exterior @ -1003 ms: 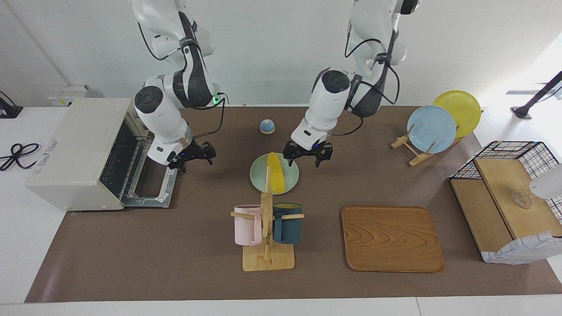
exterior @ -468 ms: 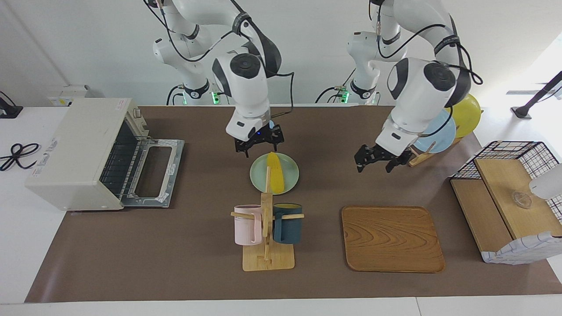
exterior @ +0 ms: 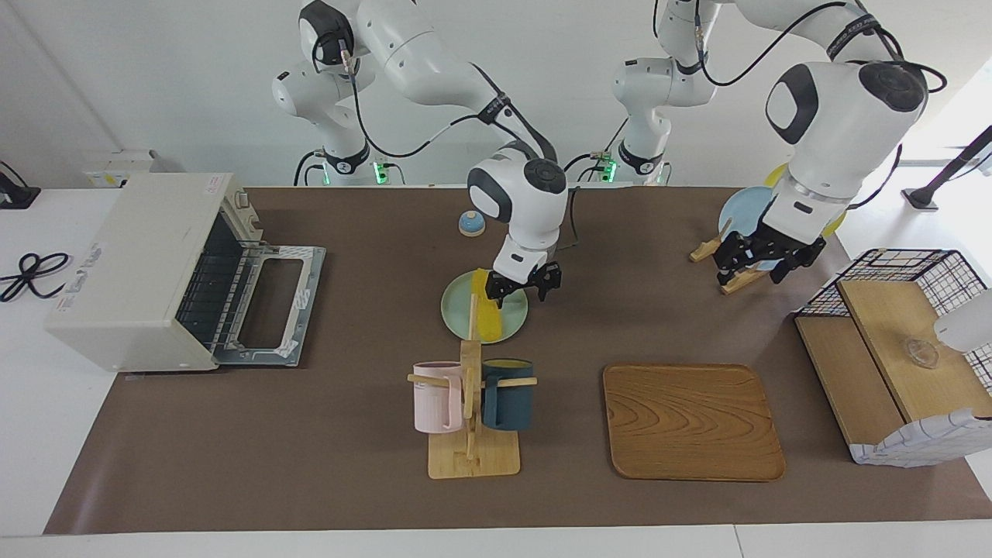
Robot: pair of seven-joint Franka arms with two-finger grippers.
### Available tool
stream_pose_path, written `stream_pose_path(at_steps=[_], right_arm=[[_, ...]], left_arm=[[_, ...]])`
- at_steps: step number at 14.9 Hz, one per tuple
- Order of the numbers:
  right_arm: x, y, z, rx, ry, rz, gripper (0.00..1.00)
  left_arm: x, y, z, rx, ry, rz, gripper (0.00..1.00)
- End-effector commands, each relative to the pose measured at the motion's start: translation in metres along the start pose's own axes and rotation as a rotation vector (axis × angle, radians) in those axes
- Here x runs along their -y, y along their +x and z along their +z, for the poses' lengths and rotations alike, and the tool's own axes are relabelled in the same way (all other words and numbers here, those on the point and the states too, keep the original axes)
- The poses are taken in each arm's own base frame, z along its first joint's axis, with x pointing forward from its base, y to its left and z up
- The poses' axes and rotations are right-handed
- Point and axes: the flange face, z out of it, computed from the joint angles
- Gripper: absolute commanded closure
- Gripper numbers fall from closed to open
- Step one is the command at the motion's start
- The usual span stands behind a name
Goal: Put corn in oven
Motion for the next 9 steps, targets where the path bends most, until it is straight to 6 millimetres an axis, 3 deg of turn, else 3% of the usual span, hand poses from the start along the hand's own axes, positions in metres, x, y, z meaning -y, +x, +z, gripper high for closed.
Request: stream_pose_path(at_steps=[1,4,7,9], right_arm=[[-0.012,-0.016,-0.001,-0.027,0.004,-0.01,0.16],[-0.013,-0.023,0.003,-0.024,0.004,-0.013,0.48],[-0.009,-0.026,0.003,-0.019,0.001,-0.024,1.0],[-0.009,-0.026,0.003,-0.015,-0.002,-0.024,1.0]], left_arm=[[0.005,-0.02,-0.023,0.035,0.037,0.018,0.0],[0.006,-0.038,-0.037,0.082,0.045,0.017,0.0],[0.007,-0.048,-0.044,0.105,0.045,0.018,0.0],[0.005,-0.048,-0.041,0.105,0.045,0.021,0.0]])
